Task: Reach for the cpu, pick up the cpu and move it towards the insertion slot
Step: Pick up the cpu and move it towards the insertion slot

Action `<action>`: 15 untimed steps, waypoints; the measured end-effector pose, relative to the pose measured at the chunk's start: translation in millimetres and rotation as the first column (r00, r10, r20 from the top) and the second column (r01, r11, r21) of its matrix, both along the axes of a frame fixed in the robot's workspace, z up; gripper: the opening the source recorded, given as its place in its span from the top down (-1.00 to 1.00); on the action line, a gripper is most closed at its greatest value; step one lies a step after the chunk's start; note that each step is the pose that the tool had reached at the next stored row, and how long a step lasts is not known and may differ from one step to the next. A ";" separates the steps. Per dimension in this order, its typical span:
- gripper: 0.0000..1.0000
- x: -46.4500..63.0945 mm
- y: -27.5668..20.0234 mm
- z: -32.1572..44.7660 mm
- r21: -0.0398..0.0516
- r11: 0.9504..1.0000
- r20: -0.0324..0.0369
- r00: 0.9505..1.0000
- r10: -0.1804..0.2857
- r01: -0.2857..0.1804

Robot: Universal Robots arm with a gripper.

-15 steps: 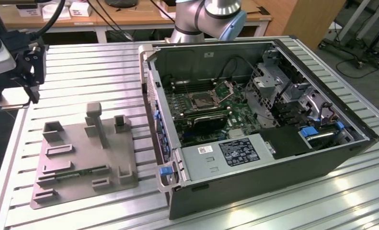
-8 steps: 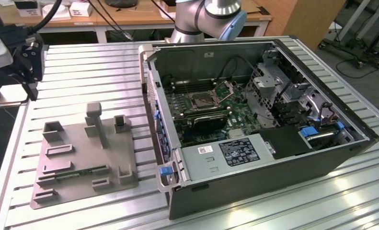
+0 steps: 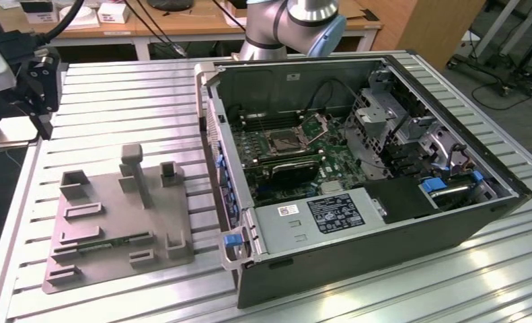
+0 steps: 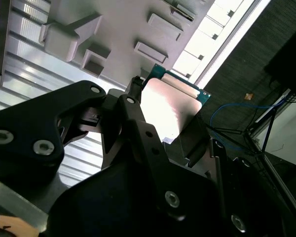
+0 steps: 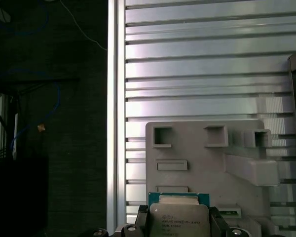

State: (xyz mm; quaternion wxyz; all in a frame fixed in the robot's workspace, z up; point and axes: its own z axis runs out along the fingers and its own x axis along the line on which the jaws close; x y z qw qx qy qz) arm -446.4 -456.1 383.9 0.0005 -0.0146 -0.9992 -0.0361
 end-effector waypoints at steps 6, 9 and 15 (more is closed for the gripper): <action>-0.09 1.5 0.0 0.0 0.000 1.000 0.000 1.000 0.000 0.000; -0.09 3.1 0.0 0.0 0.000 1.000 0.000 1.000 0.000 0.000; -0.09 7.1 0.0 0.0 0.000 1.000 0.000 1.000 0.000 0.000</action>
